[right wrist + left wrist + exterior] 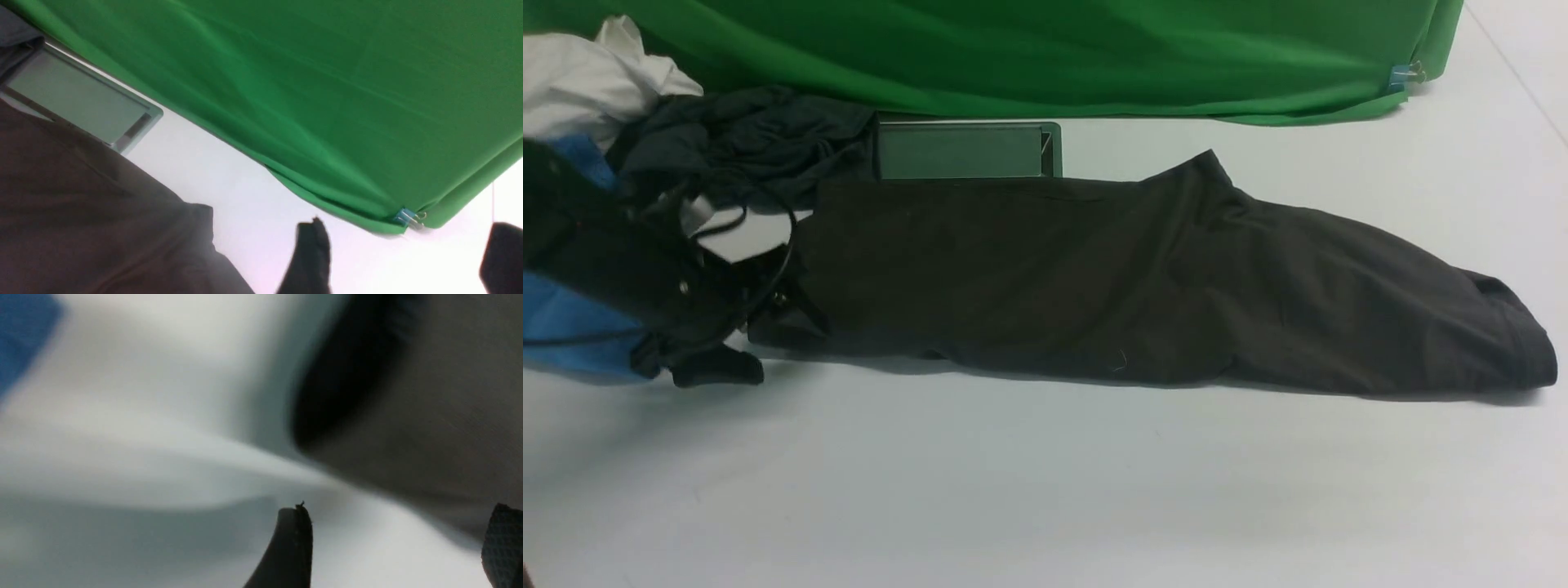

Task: Fold a long-sleeved shirt on a white desktop.
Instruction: 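Grasp the waist and leg ends of the folded dark trousers and straighten them on the table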

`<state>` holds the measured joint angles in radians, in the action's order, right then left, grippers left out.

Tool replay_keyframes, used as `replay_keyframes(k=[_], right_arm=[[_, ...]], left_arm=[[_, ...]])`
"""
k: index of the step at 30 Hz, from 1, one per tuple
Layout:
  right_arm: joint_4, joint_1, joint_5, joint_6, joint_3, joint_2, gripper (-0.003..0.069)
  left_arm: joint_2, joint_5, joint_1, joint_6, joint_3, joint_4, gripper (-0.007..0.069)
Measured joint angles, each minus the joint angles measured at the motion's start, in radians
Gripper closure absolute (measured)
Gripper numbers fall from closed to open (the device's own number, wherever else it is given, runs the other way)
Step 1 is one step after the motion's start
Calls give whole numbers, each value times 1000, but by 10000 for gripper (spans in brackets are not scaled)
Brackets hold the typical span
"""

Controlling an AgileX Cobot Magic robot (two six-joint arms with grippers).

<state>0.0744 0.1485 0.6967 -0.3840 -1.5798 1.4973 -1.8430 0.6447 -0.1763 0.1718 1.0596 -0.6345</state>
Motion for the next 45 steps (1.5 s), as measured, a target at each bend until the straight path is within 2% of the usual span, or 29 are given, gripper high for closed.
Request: replay_keyframes(k=[3,5,7,8,9,12,15,16,20,21,22,26,31,34,35,37,38,39,40,41,45], right_arm=[[9,0,-15,0,1,0,113],[17,0,-15,0,1,0,113],[25,0,-11,1,1,0,113],[25,0,-11,3,1,0,113],[28,0,0,3,1,0,113],[28,0,18,12,1,0,113],[28,0,47,26,1,0,113],[28,0,49,26,1,0,113],[28,0,100,41,1,-4,113],[28,0,102,44,1,-5,113],[28,0,118,56,1,-6,113],[28,0,142,101,2,-20,113],[28,0,150,154,7,-76,123],[30,0,133,168,41,-124,195],[38,0,115,175,70,-143,246],[63,0,60,179,157,-183,400],[81,0,30,179,213,-206,503],[95,0,1,180,275,-220,550],[103,0,-6,180,287,-224,568],[131,0,-50,178,390,-250,613],[224,0,-99,164,588,-326,632]], left_arm=[[-13,-121,0,28,-20,-82,34],[-25,-135,0,63,-16,-128,35],[-65,-140,0,200,5,-278,39],[-68,-140,0,212,6,-290,39],[-95,-122,-3,333,20,-395,43],[-118,-106,-6,417,29,-471,71],[-126,-104,-7,426,32,-457,173],[-125,-104,-8,426,32,-454,183],[-124,-72,-27,369,31,-376,475],[-124,-70,-30,365,31,-373,487],[-117,-50,-38,352,29,-346,542],[-44,-17,-86,322,-43,-270,554],[111,-71,-212,319,-226,-236,554],[205,-136,-270,347,-347,-266,554],[234,-160,-284,366,-380,-282,554],[277,-203,-297,402,-424,-302,554],[291,-217,-302,409,-435,-309,554],[300,-225,-305,414,-440,-316,554],[301,-225,-305,415,-440,-316,554],[304,-239,-306,423,-443,-336,554],[306,-244,-306,449,-445,-380,554]])
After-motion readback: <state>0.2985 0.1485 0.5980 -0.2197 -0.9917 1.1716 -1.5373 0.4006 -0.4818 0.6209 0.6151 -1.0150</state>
